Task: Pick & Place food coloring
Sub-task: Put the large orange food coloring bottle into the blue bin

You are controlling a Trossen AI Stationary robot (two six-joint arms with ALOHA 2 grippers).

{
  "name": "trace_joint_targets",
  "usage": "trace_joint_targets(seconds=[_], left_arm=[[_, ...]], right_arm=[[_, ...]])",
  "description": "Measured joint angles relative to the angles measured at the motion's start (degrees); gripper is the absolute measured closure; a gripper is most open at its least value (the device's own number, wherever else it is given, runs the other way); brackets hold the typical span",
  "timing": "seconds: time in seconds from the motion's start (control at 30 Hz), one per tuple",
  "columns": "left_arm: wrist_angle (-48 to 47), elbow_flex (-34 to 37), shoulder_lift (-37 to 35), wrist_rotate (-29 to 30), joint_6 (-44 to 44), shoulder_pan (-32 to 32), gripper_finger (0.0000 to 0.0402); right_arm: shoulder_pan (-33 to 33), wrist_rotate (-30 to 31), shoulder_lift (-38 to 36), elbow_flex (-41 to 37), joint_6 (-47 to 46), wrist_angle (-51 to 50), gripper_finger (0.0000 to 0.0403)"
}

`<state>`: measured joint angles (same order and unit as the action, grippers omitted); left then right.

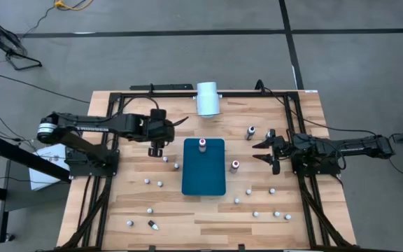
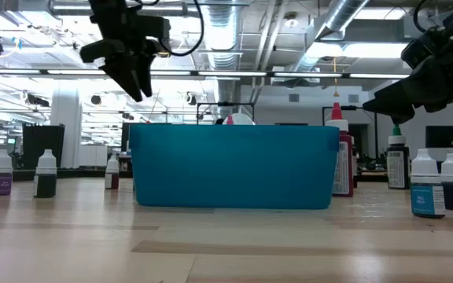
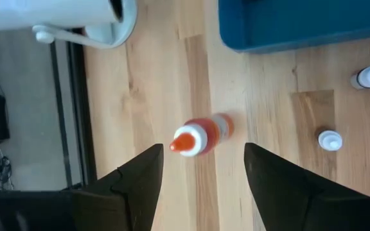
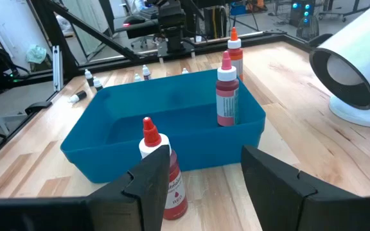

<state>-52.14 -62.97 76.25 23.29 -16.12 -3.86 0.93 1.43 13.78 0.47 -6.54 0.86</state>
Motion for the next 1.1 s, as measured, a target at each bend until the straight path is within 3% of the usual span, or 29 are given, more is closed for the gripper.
trace_joint_targets(seconds=[0.53,0.8,1.1], left_arm=[[0.3,7.9,-9.8,0.1,2.2,-0.1,0.0191],[0.5,9.2,-11.3,0.1,2.0,-1.3,0.0191],[9.6,12.4,-10.5,-0.3,-2.2,-5.6,0.0191]], right_arm=[[0.0,0.0,0.0,0.0,0.0,0.0,0.0219],[0.0,0.0,0.0,0.0,0.0,0.0,0.0219],[0.0,0.0,0.0,0.0,0.0,0.0,0.0219]])
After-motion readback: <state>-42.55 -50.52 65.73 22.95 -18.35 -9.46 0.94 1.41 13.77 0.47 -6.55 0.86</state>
